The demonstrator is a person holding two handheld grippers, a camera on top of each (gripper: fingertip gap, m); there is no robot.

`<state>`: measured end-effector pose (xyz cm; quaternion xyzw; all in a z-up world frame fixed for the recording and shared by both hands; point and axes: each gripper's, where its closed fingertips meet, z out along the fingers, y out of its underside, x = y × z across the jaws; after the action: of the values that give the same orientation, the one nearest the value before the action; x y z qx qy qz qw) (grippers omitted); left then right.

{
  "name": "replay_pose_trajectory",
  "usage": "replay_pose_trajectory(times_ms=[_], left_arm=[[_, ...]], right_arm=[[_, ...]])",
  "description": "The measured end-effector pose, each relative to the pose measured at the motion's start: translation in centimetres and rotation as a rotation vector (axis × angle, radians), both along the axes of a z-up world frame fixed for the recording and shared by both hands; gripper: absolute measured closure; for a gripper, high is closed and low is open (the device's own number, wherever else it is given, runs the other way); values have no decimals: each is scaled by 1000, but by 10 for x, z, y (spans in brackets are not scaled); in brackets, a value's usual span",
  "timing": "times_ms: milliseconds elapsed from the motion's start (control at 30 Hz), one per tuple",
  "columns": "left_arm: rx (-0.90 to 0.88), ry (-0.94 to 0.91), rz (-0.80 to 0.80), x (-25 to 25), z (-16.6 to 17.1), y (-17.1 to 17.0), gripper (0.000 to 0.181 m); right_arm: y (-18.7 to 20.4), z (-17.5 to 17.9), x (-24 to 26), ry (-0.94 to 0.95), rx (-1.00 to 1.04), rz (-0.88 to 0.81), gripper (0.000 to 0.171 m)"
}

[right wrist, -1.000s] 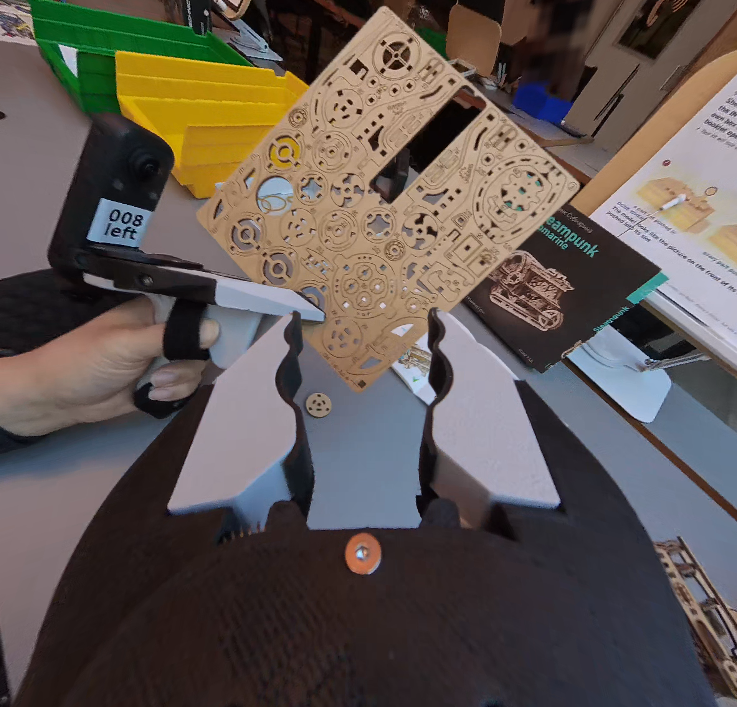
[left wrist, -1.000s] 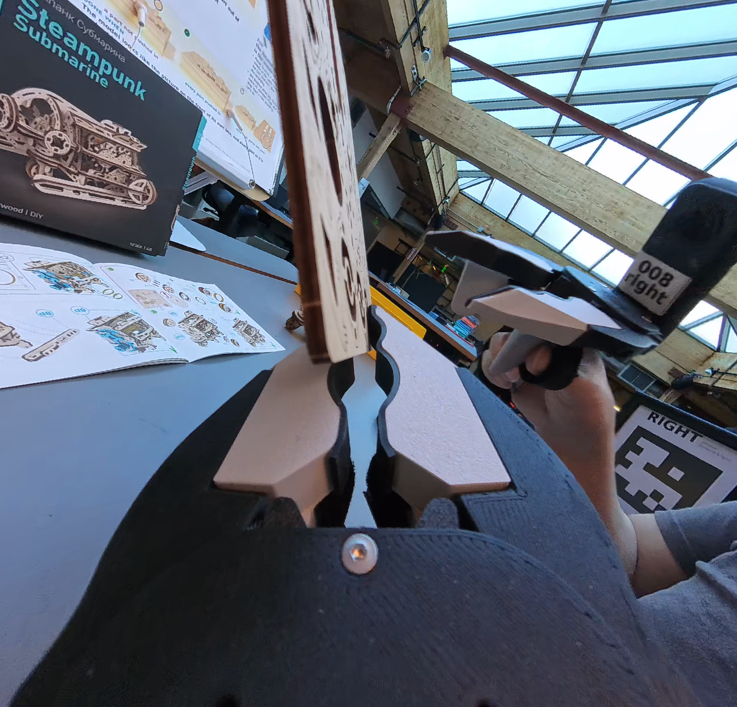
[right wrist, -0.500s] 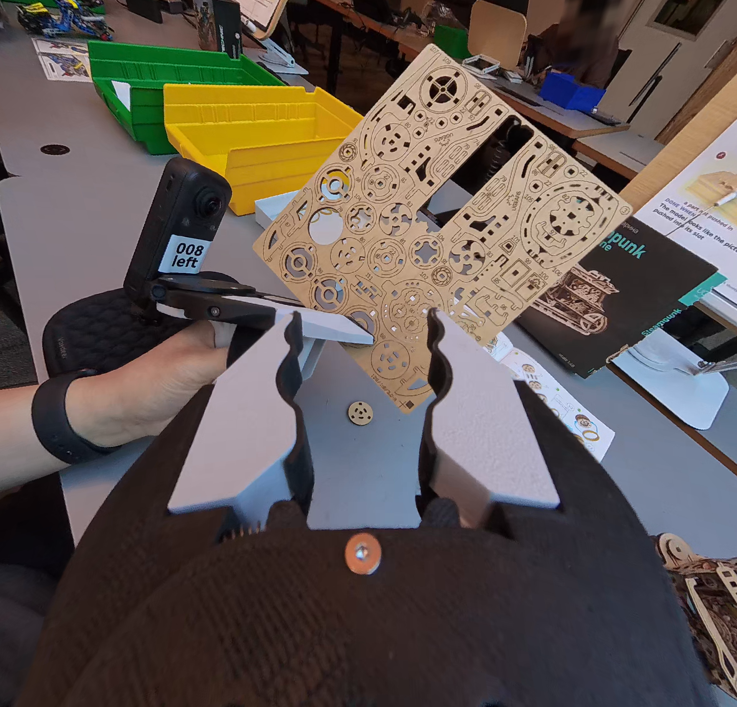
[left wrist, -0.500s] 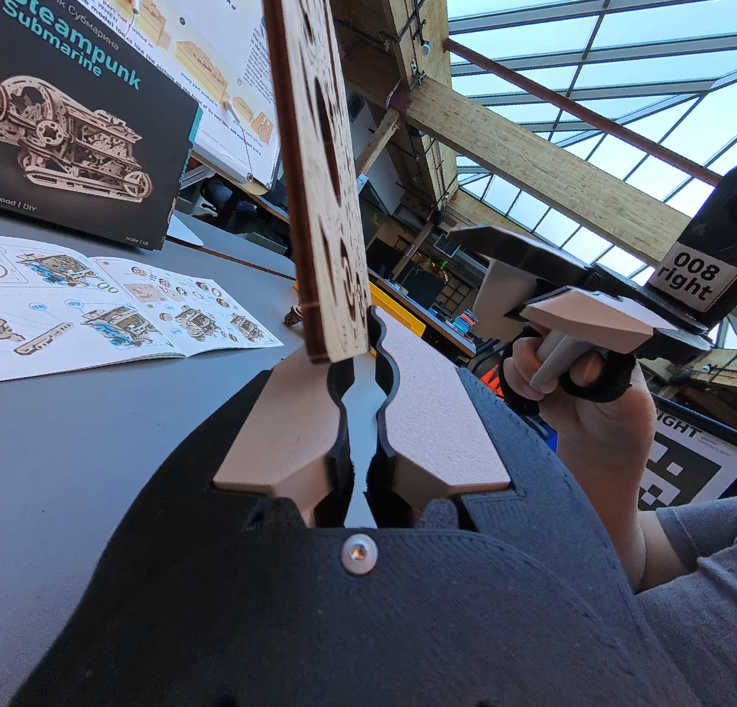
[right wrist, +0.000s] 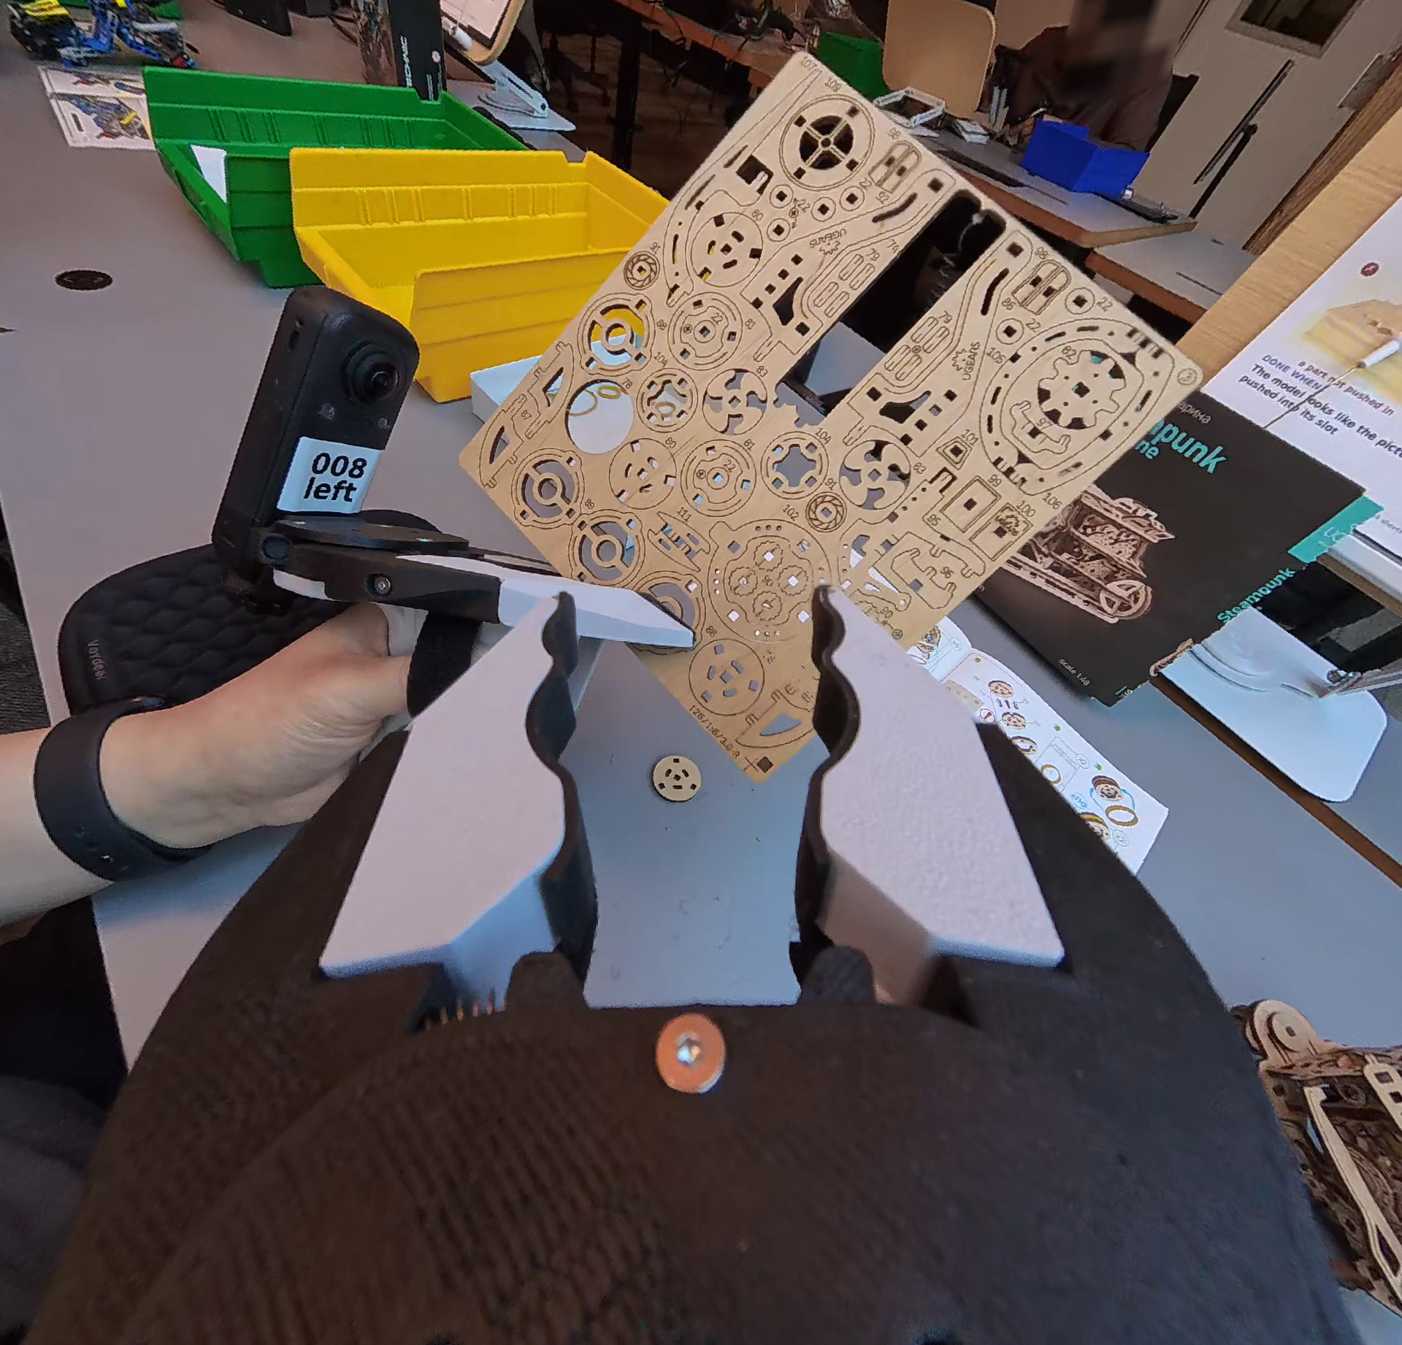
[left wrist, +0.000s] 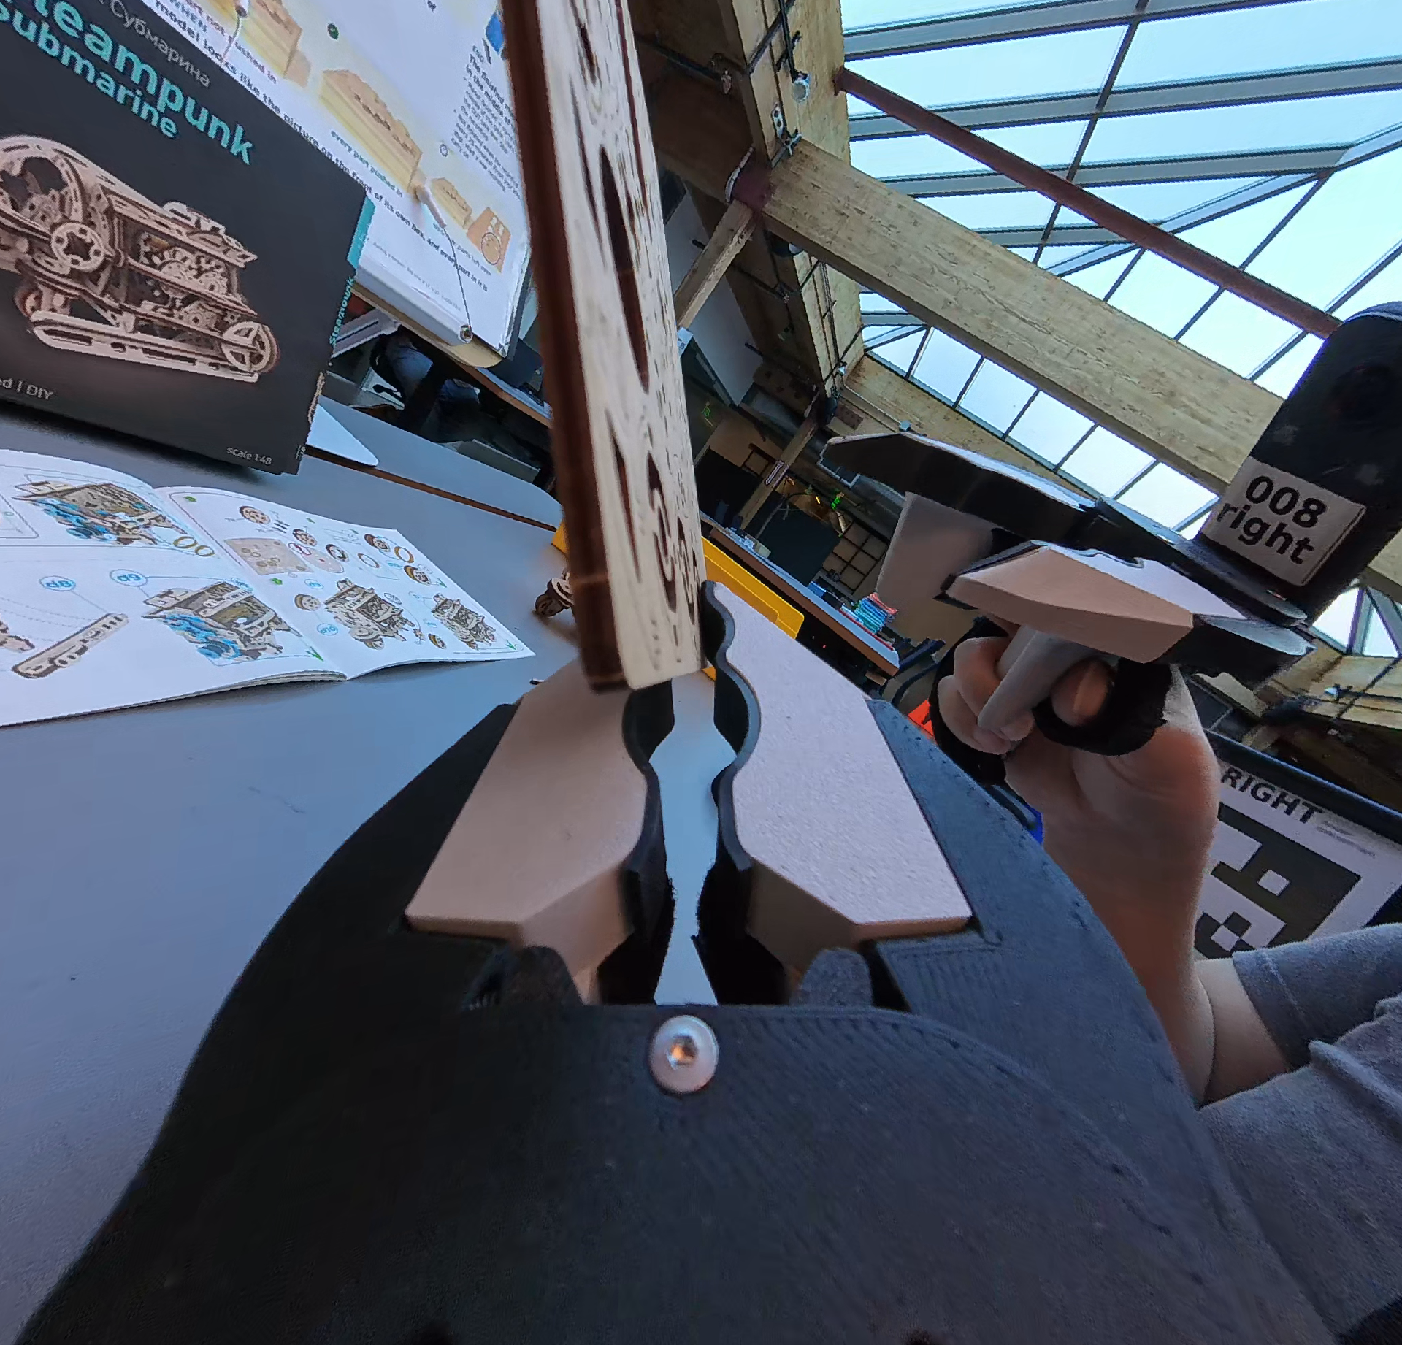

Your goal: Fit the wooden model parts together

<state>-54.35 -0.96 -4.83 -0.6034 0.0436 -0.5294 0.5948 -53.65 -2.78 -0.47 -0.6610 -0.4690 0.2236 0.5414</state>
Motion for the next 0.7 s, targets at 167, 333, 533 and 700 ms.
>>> replay_pose_trajectory(times_ms=[167,333,533,700], left_arm=[[2,-8,0,-2,1,-1,181],[8,-11,-5,-1,1,-2,181],[31,-16,-21,1,5,-6,181],[40,-20,-28,2,6,-7,181]], right_arm=[[3,2,3,9,3,-7,109],[7,3,7,25,11,-12,110],[17,8,13,39,59,-44,111],[24,12,17,60,57,-55,112]])
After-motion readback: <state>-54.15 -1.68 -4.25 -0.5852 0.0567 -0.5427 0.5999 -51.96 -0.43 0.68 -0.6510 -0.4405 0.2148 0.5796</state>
